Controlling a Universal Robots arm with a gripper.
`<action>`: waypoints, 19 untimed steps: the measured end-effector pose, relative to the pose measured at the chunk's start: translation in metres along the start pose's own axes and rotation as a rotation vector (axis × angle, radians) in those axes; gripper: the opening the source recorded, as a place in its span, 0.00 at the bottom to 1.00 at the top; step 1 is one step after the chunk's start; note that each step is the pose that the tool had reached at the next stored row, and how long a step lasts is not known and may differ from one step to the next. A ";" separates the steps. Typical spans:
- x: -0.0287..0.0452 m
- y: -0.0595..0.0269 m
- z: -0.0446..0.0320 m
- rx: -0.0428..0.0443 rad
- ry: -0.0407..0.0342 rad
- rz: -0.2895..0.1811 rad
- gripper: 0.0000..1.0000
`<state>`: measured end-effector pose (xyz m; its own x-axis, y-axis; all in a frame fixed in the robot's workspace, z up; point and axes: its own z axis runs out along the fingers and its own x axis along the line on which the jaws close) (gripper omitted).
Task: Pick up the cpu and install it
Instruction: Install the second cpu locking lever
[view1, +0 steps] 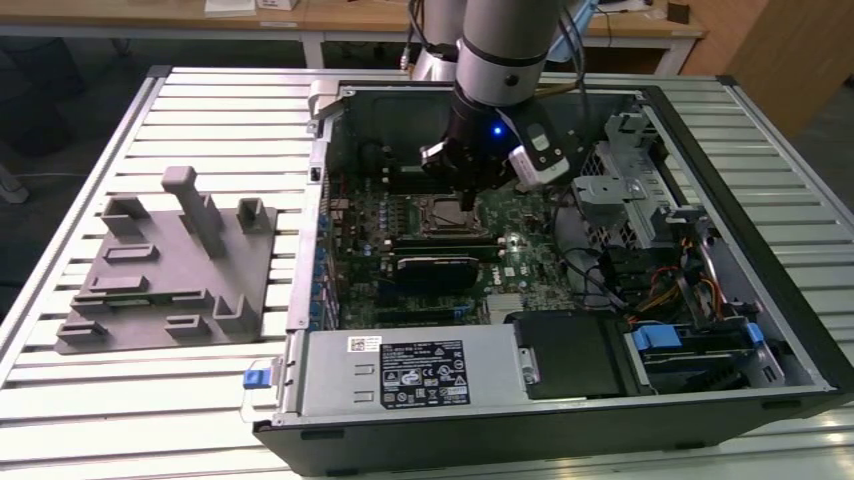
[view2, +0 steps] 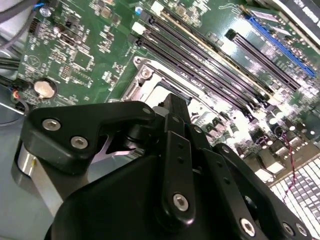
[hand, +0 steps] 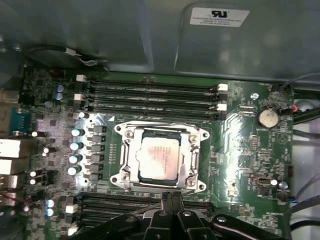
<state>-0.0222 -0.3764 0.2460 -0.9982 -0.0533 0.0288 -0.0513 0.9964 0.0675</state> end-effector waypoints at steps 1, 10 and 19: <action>0.0000 0.0000 0.0000 -0.0004 0.0041 0.000 0.11; 0.0063 -0.0076 0.0023 -0.0010 0.0069 -0.001 0.11; 0.0161 -0.0125 0.0038 -0.0011 0.0070 -0.002 0.11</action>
<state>-0.0378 -0.3895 0.2419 -0.9978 -0.0556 0.0357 -0.0531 0.9962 0.0687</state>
